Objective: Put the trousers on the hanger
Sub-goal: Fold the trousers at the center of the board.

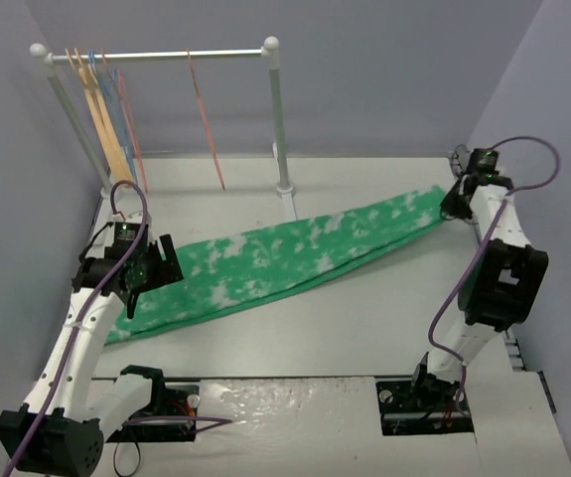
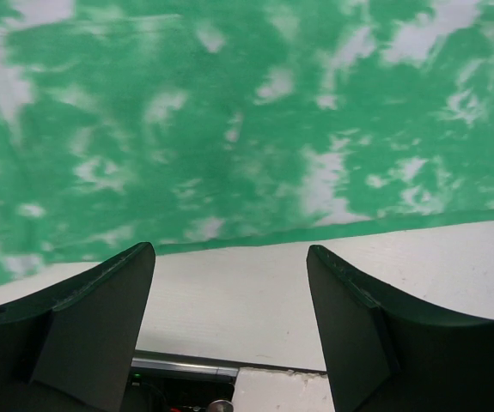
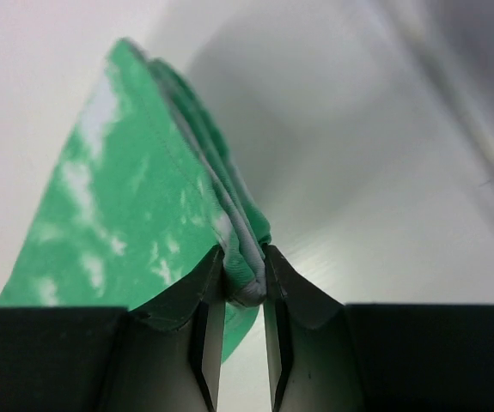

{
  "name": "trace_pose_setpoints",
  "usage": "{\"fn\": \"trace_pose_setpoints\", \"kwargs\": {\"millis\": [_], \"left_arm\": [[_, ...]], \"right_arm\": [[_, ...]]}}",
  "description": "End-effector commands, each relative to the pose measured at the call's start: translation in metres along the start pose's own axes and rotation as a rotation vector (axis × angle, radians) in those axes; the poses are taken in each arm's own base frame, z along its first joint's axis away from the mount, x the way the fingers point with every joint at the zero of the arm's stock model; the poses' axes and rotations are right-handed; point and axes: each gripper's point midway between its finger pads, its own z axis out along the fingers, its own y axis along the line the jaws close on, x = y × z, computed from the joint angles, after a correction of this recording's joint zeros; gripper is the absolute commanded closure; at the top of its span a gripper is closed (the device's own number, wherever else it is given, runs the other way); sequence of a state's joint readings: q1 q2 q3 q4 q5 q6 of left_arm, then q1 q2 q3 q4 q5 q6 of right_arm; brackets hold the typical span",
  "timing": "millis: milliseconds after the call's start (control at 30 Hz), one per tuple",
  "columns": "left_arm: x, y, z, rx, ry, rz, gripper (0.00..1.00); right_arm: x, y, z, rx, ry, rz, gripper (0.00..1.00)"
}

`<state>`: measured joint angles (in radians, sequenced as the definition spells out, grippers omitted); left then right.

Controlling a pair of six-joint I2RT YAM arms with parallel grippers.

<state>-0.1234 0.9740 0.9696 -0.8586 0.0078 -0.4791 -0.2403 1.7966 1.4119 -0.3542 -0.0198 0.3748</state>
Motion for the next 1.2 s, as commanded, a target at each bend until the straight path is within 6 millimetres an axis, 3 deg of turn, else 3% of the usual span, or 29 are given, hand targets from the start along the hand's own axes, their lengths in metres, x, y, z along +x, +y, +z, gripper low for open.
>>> {"fn": "trace_pose_setpoints", "kwargs": {"millis": [0,100,200,300,433,500,567,633,733,867,1033,1167], "left_arm": [[-0.023,-0.017,-0.016,0.066,-0.058,-0.015,0.31],[-0.023,-0.019,-0.015,0.073,-0.052,-0.022,0.31],[-0.023,-0.02,-0.015,0.077,-0.05,-0.028,0.31],[-0.023,-0.023,-0.013,0.087,-0.046,-0.036,0.31],[-0.021,-0.025,-0.011,0.099,-0.037,-0.045,0.31],[-0.021,-0.026,-0.012,0.102,-0.036,-0.04,0.31],[-0.023,-0.025,-0.015,0.098,-0.039,-0.035,0.31],[-0.026,-0.023,-0.021,0.092,-0.045,-0.022,0.31],[-0.029,-0.021,-0.03,0.08,-0.052,-0.018,0.31],[-0.036,-0.025,-0.044,0.097,-0.069,-0.036,0.31],[-0.046,-0.038,-0.061,0.167,-0.095,-0.069,0.31],[-0.05,-0.063,-0.069,0.282,-0.075,-0.149,0.31]], "right_arm": [[-0.119,-0.076,-0.081,0.162,-0.306,0.148,1.0],[-0.147,-0.096,-0.107,0.202,-0.374,0.17,1.0],[-0.165,-0.091,-0.128,0.175,-0.428,0.144,1.0],[-0.167,-0.07,-0.135,0.088,-0.431,0.075,1.0],[-0.143,-0.011,-0.136,-0.052,-0.394,-0.081,1.0],[-0.113,0.027,-0.138,-0.113,-0.363,-0.169,1.0],[-0.095,0.045,-0.14,-0.148,-0.352,-0.203,1.0],[-0.063,0.08,-0.147,-0.22,-0.334,-0.255,1.0],[-0.016,0.138,-0.175,-0.359,-0.331,-0.325,1.0],[0.035,0.194,-0.209,-0.505,-0.334,-0.368,1.0],[0.097,0.255,-0.246,-0.656,-0.314,-0.438,1.0],[0.146,0.29,-0.256,-0.738,-0.272,-0.499,1.0]]}}
